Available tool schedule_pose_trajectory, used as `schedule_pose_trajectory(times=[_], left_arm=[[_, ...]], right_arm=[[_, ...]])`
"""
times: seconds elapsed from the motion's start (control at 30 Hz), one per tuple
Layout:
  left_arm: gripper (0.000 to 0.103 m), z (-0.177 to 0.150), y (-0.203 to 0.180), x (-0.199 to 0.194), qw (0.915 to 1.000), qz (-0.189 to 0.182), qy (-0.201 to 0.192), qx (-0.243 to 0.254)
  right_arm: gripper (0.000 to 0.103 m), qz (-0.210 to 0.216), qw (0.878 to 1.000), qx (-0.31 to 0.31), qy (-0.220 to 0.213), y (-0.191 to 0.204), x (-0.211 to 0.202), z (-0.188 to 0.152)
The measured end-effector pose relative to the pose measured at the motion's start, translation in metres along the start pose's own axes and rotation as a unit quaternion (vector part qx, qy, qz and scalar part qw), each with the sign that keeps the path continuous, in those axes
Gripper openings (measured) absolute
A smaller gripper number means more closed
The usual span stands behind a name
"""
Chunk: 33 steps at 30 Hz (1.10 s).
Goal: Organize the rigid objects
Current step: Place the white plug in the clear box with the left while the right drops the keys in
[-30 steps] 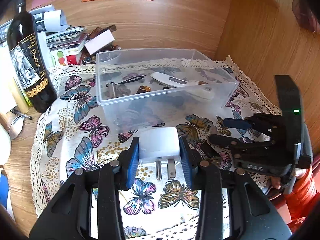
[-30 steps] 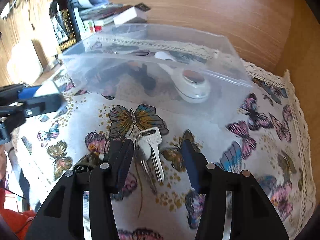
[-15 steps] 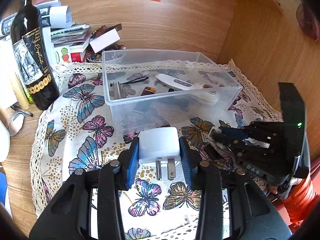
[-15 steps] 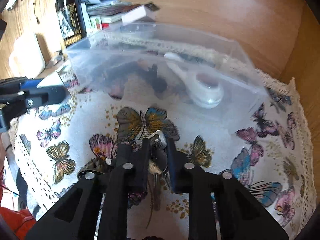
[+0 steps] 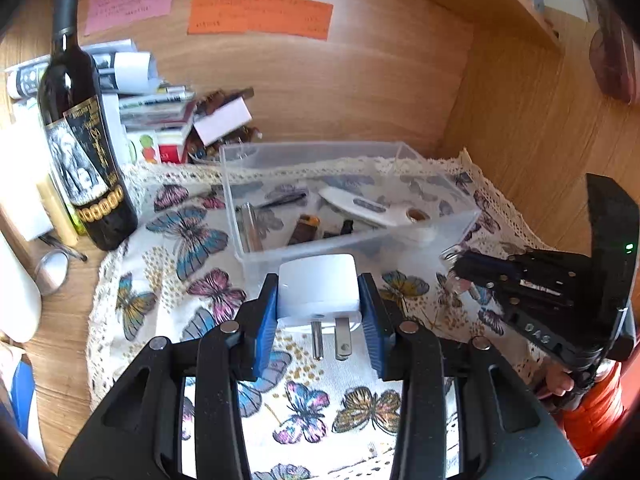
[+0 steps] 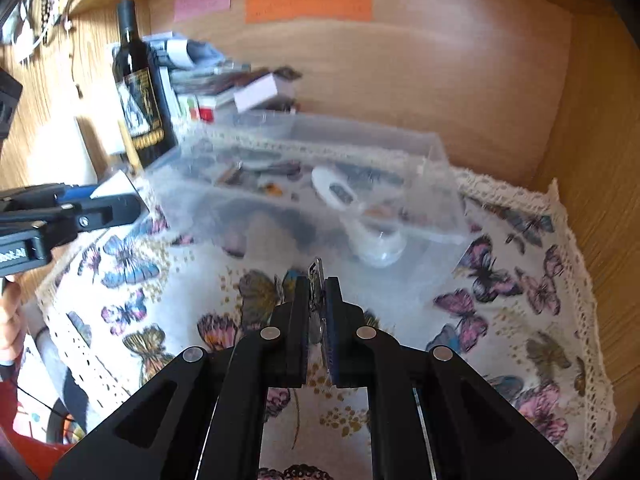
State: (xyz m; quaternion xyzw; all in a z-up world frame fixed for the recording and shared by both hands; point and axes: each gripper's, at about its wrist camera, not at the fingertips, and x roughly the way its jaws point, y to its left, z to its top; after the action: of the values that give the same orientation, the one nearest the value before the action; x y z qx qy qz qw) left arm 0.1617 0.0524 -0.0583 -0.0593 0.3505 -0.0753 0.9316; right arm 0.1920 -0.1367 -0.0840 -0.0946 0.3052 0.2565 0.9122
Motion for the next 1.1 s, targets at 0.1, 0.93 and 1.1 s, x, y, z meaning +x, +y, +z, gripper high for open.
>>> schedule_pose_trajectory(times=[0.1, 0.93, 1.1], left_arm=[[0.038, 0.010, 0.001, -0.005, 0.9999, 0.007, -0.014, 0.004], [0.038, 0.055, 0.019, 0.069, 0.9994, 0.023, 0.026, 0.008], [0.038, 0.052, 0.022, 0.082, 0.9991, 0.014, 0.041, 0.001]], right_arm=[[0.007, -0.004, 1.000, 0.006, -0.023, -0.004, -0.009, 0.013], [0.007, 0.012, 0.999, -0.002, -0.031, -0.009, 0.041, 0.075], [0.007, 0.020, 1.000, -0.008, 0.001, -0.007, 0.061, 0.070]])
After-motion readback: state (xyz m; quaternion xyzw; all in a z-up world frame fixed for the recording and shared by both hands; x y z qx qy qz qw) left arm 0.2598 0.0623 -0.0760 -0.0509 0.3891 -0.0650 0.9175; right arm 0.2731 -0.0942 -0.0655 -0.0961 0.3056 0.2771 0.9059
